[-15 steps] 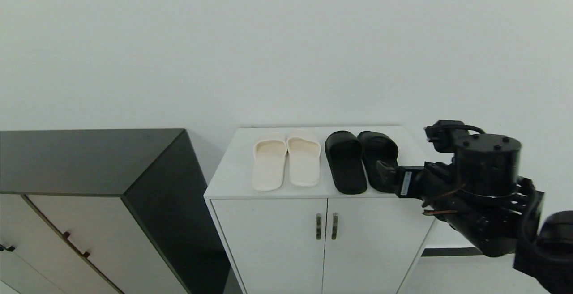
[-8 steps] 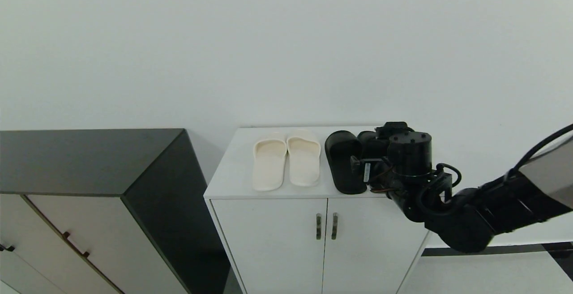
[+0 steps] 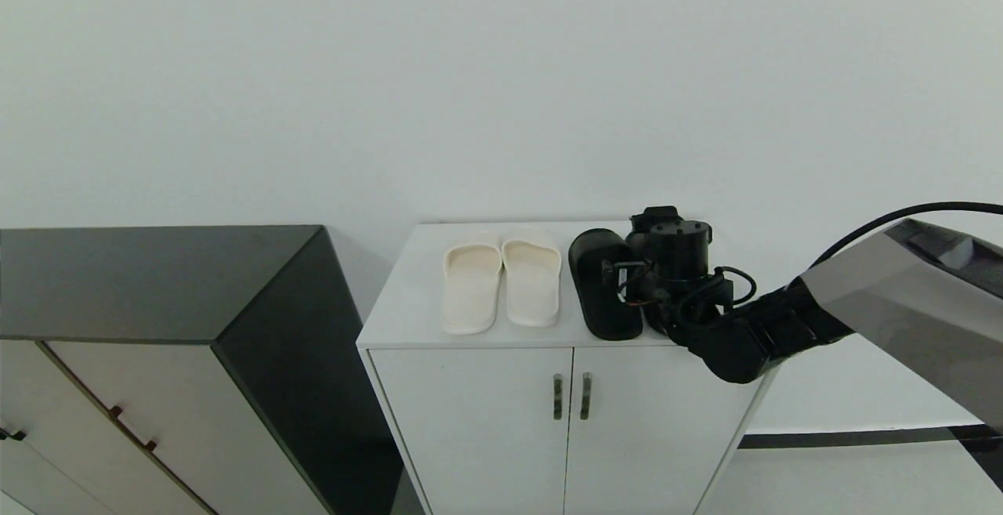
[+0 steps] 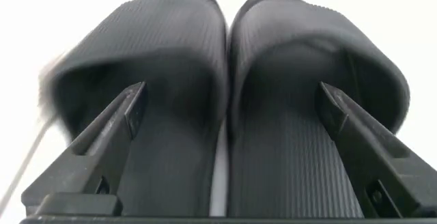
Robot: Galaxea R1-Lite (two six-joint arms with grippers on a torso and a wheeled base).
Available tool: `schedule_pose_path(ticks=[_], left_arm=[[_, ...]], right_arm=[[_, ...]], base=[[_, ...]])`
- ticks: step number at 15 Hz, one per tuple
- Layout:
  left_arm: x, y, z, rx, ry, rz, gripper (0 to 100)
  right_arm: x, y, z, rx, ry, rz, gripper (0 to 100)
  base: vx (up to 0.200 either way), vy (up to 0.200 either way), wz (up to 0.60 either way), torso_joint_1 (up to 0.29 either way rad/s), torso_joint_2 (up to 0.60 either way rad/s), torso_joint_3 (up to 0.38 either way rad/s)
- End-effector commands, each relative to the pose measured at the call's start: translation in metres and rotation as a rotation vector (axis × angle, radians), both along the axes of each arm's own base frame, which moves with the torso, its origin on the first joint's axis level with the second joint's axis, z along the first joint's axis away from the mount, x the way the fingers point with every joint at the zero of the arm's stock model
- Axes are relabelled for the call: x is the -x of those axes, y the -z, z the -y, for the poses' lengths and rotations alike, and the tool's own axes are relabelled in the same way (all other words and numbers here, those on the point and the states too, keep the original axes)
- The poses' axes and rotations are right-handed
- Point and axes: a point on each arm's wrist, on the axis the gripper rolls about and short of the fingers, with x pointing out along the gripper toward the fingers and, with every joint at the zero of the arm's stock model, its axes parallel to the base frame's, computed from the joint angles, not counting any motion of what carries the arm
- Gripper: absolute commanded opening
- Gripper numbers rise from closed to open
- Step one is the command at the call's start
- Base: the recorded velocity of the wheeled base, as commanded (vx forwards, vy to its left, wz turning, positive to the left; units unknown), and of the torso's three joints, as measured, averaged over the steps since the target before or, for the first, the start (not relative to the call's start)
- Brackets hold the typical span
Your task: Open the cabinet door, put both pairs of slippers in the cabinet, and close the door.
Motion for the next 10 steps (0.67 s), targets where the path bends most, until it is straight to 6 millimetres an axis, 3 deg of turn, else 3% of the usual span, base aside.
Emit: schedule_pose_path(ticks=[1,3,4,10], left_arm=[[0.000,0.000,0.000,0.000,0.000,0.000,0],[0.000,0.000,0.000,0.000,-0.002,0.000,0],[0.000,0.000,0.000,0.000,-0.002,0.000,0],[0.000,0.000,0.000,0.000,0.000,0.000,0]], right_arm=[[-0.018,0.007,-0.002,0.007,0.013,-0.008,100],[-0.028,0.007,-0.003,0.006,0.016,-0.011,100],[-0.032,0.006,-0.003,0.003,0.017,-0.003,0],[-0.037,0.002,-0.005,-0.001,0.021,0.002,0]], base=[[0.000,0.000,0.00,0.000,0.00,0.000],[0.000,0.000,0.00,0.000,0.00,0.000],[0.000,0.000,0.00,0.000,0.00,0.000],[0.000,0.000,0.00,0.000,0.00,0.000]])
